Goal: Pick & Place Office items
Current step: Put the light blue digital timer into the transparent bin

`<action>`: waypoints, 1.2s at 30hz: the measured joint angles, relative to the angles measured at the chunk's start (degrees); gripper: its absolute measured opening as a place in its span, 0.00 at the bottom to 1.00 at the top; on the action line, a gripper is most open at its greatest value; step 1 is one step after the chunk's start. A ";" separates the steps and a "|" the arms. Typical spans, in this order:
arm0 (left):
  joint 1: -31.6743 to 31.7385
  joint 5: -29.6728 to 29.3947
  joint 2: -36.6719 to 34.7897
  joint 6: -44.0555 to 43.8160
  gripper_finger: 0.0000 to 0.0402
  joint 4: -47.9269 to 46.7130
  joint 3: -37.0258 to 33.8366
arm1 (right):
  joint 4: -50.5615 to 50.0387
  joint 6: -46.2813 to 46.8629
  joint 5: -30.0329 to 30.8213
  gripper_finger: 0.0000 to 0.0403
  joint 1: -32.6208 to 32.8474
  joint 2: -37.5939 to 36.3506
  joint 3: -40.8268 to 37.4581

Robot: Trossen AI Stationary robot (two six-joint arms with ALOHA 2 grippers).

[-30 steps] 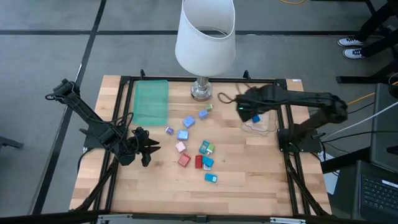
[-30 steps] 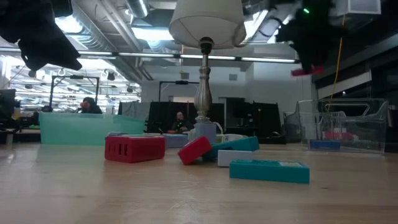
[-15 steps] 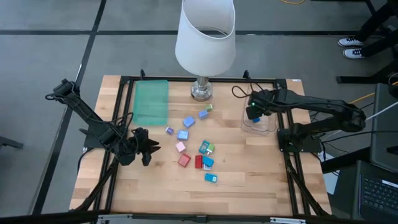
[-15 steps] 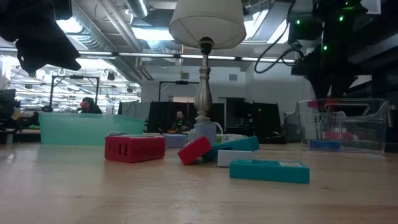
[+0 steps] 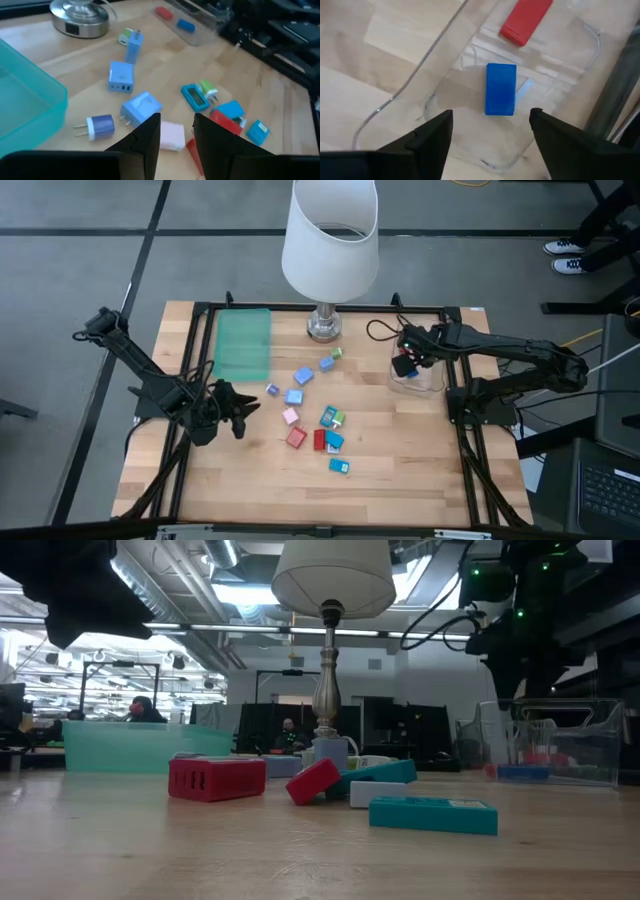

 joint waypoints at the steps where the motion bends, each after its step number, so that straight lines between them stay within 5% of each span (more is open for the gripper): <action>1: 0.48 -0.08 0.00 -0.20 0.28 -0.03 0.00 | -0.02 -0.57 1.29 0.65 0.00 0.03 0.00; 6: 3.44 0.74 0.00 -7.76 0.28 0.42 0.00 | 2.46 -0.95 -1.77 0.59 -2.35 0.33 0.00; 11: 6.55 3.61 0.00 -5.80 0.28 5.01 0.00 | 22.67 -7.15 -26.32 0.55 -2.07 0.37 0.03; 14: 8.18 4.69 0.00 -2.86 0.28 8.19 0.00 | 32.02 -6.21 -34.20 0.53 2.27 0.37 0.09; 28: 12.56 10.89 0.02 -0.91 0.28 9.93 0.00 | 43.88 4.59 -22.46 0.48 34.80 10.84 0.08; 36: 12.56 11.75 0.32 2.04 0.28 9.92 0.00 | 43.23 13.50 -12.74 0.48 42.96 25.29 6.11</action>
